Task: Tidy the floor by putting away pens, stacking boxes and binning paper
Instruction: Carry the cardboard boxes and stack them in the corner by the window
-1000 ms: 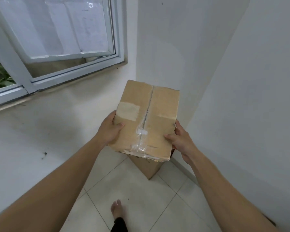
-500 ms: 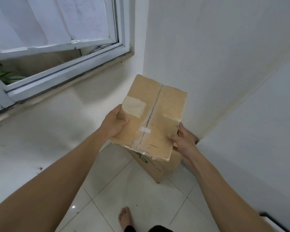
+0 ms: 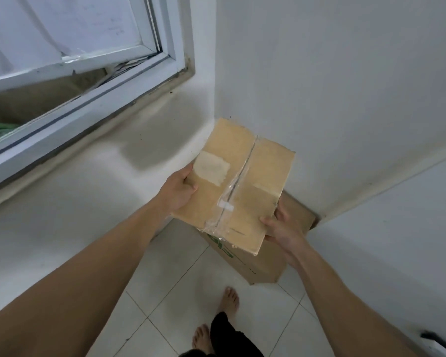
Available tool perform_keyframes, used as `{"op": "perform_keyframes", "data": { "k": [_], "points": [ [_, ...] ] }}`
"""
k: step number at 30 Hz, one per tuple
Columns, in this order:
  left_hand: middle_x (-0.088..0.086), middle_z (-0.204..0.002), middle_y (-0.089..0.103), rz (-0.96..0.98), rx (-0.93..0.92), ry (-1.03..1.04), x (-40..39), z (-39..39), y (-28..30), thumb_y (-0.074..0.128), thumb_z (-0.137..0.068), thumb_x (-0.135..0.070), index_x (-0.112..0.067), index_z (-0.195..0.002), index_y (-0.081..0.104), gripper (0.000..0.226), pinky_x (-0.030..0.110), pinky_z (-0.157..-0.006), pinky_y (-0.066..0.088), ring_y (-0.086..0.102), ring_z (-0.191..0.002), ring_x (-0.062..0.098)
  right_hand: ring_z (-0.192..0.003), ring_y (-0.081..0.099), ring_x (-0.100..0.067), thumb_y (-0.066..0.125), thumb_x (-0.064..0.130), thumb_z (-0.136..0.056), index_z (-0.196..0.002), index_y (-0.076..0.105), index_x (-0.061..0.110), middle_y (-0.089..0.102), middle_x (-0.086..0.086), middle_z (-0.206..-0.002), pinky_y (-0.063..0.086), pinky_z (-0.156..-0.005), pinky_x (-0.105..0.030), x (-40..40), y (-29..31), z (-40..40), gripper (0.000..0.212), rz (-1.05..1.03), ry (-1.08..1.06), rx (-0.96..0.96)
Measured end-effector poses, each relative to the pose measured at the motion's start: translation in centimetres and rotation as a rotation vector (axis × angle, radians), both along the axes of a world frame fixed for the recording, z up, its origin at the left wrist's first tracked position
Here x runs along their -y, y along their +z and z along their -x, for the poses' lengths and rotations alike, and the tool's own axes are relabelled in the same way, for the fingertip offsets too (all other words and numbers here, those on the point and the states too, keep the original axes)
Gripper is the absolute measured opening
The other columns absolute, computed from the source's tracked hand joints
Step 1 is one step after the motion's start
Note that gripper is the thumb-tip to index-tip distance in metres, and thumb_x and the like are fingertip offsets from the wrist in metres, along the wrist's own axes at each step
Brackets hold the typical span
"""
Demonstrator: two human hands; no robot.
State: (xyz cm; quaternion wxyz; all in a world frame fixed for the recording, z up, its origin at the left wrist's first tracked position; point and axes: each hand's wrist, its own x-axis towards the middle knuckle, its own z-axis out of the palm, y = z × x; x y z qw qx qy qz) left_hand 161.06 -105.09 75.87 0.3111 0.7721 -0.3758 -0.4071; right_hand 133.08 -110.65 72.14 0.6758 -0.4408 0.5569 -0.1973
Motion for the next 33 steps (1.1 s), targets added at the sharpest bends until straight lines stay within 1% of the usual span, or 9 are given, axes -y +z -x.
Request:
{"op": "perform_keyframes", "data": {
  "k": [3,5,7,10,15,19,22,27,33],
  "points": [
    [-0.009,-0.130,0.058,-0.031,0.021,-0.002,2.4,-0.8,-1.5,0.049,-0.096,-0.003,-0.036,-0.146,0.045,0.060,0.029,-0.093,0.039,0.052,-0.117,0.017,-0.114,0.065,-0.017,0.062,0.000,-0.095,-0.119,0.045,0.066,0.063,0.021,-0.122,0.061,-0.086,-0.049,1.6,-1.8,-1.0,0.072,-0.009,0.027,-0.037],
    [-0.007,-0.133,0.058,-0.057,0.042,-0.016,3.7,-1.4,-3.0,0.049,-0.095,-0.004,-0.037,-0.145,0.045,0.060,0.034,-0.099,0.043,0.052,-0.121,0.020,-0.116,0.066,-0.023,0.063,-0.002,-0.094,-0.115,0.041,0.071,0.064,0.013,-0.129,0.062,-0.081,-0.052,2.5,-3.0,-1.6,0.078,-0.020,0.031,-0.050],
    [-0.004,-0.139,0.055,-0.097,0.062,-0.037,5.0,-2.0,-4.8,0.049,-0.096,-0.007,-0.037,-0.149,0.040,0.062,0.034,-0.103,0.042,0.050,-0.128,0.022,-0.119,0.063,-0.025,0.063,-0.006,-0.093,-0.130,0.039,0.062,0.062,0.008,-0.134,0.061,-0.081,-0.055,3.6,-4.7,-2.4,0.082,-0.058,0.017,-0.061],
    [-0.002,-0.146,0.050,-0.143,0.085,-0.070,6.6,-2.5,-6.8,0.048,-0.098,-0.009,-0.038,-0.155,0.029,0.066,0.025,-0.097,0.036,0.048,-0.132,0.022,-0.122,0.060,-0.028,0.063,-0.012,-0.091,-0.153,0.026,0.044,0.058,0.002,-0.138,0.061,-0.076,-0.053,4.5,-6.7,-3.5,0.092,-0.143,-0.036,-0.058],
    [-0.002,-0.151,0.044,-0.207,0.096,-0.156,8.4,-3.7,-10.7,0.048,-0.101,-0.011,-0.036,-0.156,0.027,0.064,0.025,-0.096,0.033,0.043,-0.137,0.023,-0.125,0.059,-0.030,0.062,-0.011,-0.092,-0.160,0.013,0.040,0.052,0.002,-0.146,0.063,-0.064,-0.040,5.0,-10.5,-4.7,0.098,-0.270,-0.092,-0.093],
    [0.001,-0.156,0.039,-0.302,0.068,-0.244,8.4,-3.9,-14.6,0.045,-0.101,-0.013,-0.038,-0.158,0.021,0.066,0.034,-0.106,0.036,0.039,-0.141,0.026,-0.116,0.065,-0.028,0.059,-0.012,-0.094,-0.158,0.018,0.040,0.058,-0.002,-0.142,0.063,-0.062,-0.039,4.3,-13.9,-4.8,0.093,-0.370,-0.159,-0.101],
    [0.002,-0.154,0.042,-0.358,0.061,-0.293,8.3,-3.7,-17.0,0.041,-0.102,-0.014,-0.036,-0.157,0.022,0.062,0.033,-0.103,0.038,0.041,-0.139,0.027,-0.109,0.070,-0.026,0.061,-0.006,-0.094,-0.153,0.025,0.045,0.062,-0.002,-0.137,0.063,-0.074,-0.047,3.6,-15.8,-4.7,0.086,-0.427,-0.186,-0.144],
    [0.008,-0.154,0.035,-0.351,0.165,-0.303,9.4,-4.8,-18.1,0.037,-0.103,-0.009,-0.032,-0.157,0.026,0.059,0.045,-0.113,0.034,0.037,-0.141,0.033,-0.111,0.069,-0.027,0.063,-0.003,-0.092,-0.154,0.024,0.048,0.065,0.003,-0.134,0.058,-0.087,-0.057,3.7,-17.1,-6.4,0.089,-0.392,-0.227,-0.190],
    [0.010,-0.145,0.042,-0.259,0.262,-0.333,13.3,-8.2,-18.7,0.035,-0.099,-0.012,-0.029,-0.153,0.035,0.056,0.047,-0.101,0.042,0.048,-0.129,0.035,-0.117,0.065,-0.021,0.062,-0.005,-0.094,-0.160,0.014,0.042,0.058,0.004,-0.142,0.059,-0.091,-0.047,6.2,-17.0,-9.7,0.094,-0.312,-0.263,-0.141]
  ]
}}
